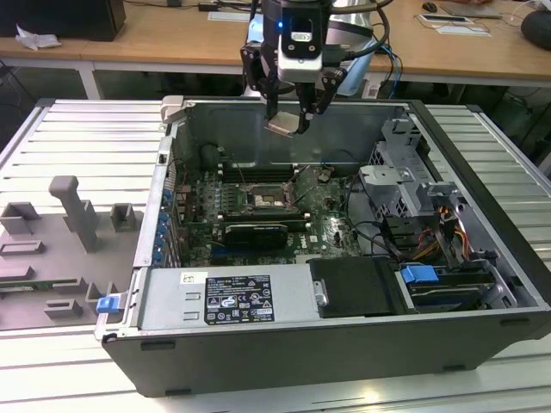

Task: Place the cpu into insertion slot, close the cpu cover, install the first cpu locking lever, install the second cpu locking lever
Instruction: 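Place the cpu into insertion slot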

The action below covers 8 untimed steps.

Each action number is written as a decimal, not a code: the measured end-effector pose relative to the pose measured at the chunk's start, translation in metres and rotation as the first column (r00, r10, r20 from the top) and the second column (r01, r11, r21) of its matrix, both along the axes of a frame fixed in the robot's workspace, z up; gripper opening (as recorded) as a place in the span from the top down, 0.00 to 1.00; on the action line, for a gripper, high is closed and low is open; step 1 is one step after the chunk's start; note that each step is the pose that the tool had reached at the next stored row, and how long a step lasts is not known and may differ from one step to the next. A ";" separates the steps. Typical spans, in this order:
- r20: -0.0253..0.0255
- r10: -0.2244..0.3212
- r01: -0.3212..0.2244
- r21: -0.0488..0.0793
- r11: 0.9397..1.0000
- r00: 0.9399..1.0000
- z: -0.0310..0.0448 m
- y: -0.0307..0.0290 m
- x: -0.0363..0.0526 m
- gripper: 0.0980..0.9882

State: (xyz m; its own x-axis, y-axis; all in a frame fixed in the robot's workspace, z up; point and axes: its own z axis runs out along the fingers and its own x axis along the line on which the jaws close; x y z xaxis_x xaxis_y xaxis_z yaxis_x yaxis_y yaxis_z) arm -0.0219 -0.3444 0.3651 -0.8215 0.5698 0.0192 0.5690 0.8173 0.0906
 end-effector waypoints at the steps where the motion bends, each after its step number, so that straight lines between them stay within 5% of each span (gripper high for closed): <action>1: 0.000 -0.006 0.006 0.000 1.000 1.000 -0.0001 0.0000 0.0000 0.50; 8: 0.000 -0.086 0.086 -0.001 0.996 0.996 -0.0010 0.0000 0.0000 0.50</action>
